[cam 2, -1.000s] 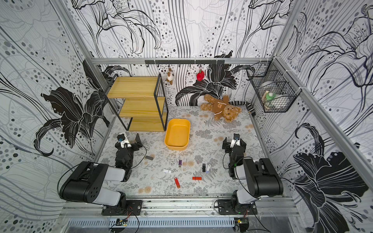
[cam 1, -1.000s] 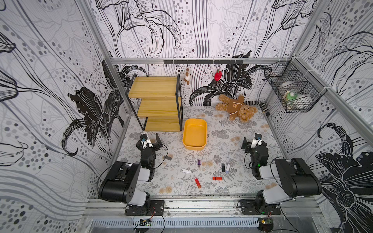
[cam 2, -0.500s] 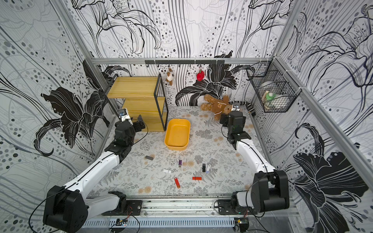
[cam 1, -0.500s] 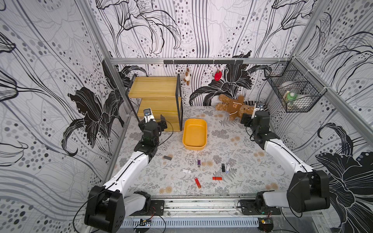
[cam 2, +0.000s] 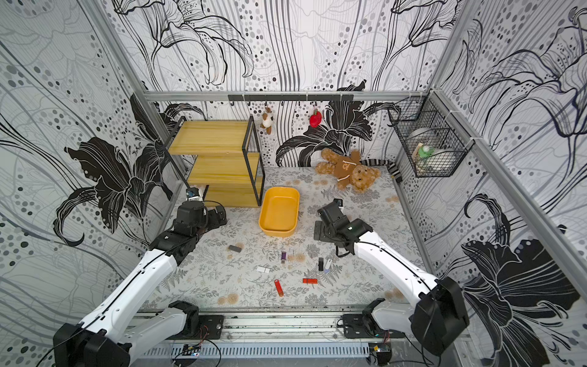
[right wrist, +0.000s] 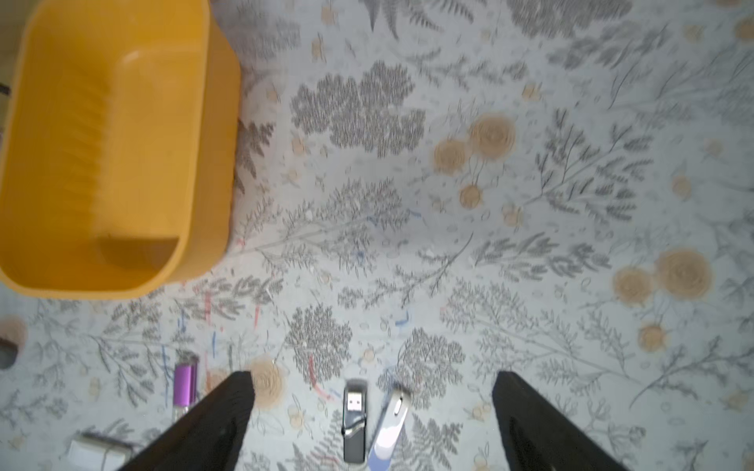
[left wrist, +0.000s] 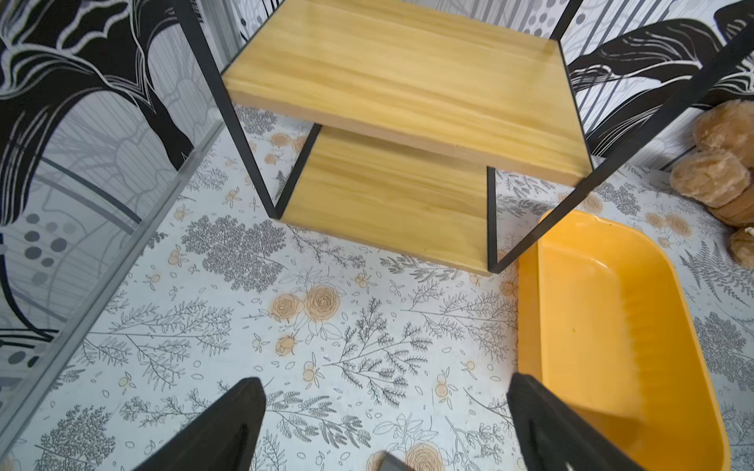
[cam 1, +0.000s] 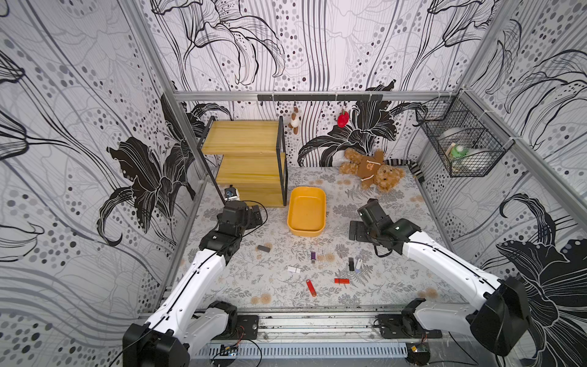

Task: Put the usb flash drive into the storage box
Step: Pick up the USB flash from the center of the board.

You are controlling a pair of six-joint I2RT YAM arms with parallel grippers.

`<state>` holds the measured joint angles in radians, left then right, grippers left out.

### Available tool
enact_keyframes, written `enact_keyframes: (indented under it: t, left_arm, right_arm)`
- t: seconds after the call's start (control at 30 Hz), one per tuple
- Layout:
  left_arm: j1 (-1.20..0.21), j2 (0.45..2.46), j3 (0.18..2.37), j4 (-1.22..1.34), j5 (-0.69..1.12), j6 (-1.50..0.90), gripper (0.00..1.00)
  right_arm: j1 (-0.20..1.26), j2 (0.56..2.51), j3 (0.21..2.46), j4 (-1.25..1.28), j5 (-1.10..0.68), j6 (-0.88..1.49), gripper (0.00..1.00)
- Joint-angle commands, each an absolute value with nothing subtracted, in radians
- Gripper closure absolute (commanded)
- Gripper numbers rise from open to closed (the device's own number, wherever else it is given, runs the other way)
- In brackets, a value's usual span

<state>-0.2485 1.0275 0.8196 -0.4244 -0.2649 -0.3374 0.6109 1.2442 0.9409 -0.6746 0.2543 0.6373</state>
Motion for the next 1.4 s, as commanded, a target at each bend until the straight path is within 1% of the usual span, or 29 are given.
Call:
enact_keyframes:
  t: [0.0, 0.03, 0.07, 0.17, 0.3, 0.47, 0.7, 1.37]
  left_arm:
    - [-0.256, 1.015, 0.798, -0.447, -0.230, -0.373, 0.02]
    - [-0.257, 1.017, 0.796, -0.447, -0.228, -0.373, 0.02]
    - [-0.258, 1.019, 0.794, -0.449, -0.227, -0.374, 0.02]
    - [-0.261, 1.027, 0.793, -0.453, -0.225, -0.375, 0.02]
    - [-0.267, 1.041, 0.792, -0.452, -0.220, -0.373, 0.02]
    - [-0.272, 1.052, 0.792, -0.456, -0.219, -0.373, 0.02]
    - [-0.275, 1.057, 0.780, -0.449, -0.219, -0.373, 0.02]
    - [-0.281, 1.089, 0.778, -0.442, -0.215, -0.372, 0.02]
  right_arm:
    - [0.640, 1.231, 0.862, -0.740, 0.191, 0.758, 0.01]
    - [0.648, 1.229, 0.842, -0.735, 0.192, 0.772, 0.05]
    - [0.653, 1.227, 0.824, -0.731, 0.192, 0.784, 0.05]
    - [0.656, 1.225, 0.783, -0.712, 0.183, 0.806, 0.09]
    - [0.657, 1.238, 0.751, -0.684, 0.172, 0.814, 0.19]
    - [0.657, 1.268, 0.720, -0.657, 0.163, 0.817, 0.27]
    - [0.657, 1.311, 0.701, -0.630, 0.165, 0.810, 0.33]
    - [0.657, 1.399, 0.681, -0.600, 0.166, 0.793, 0.39]
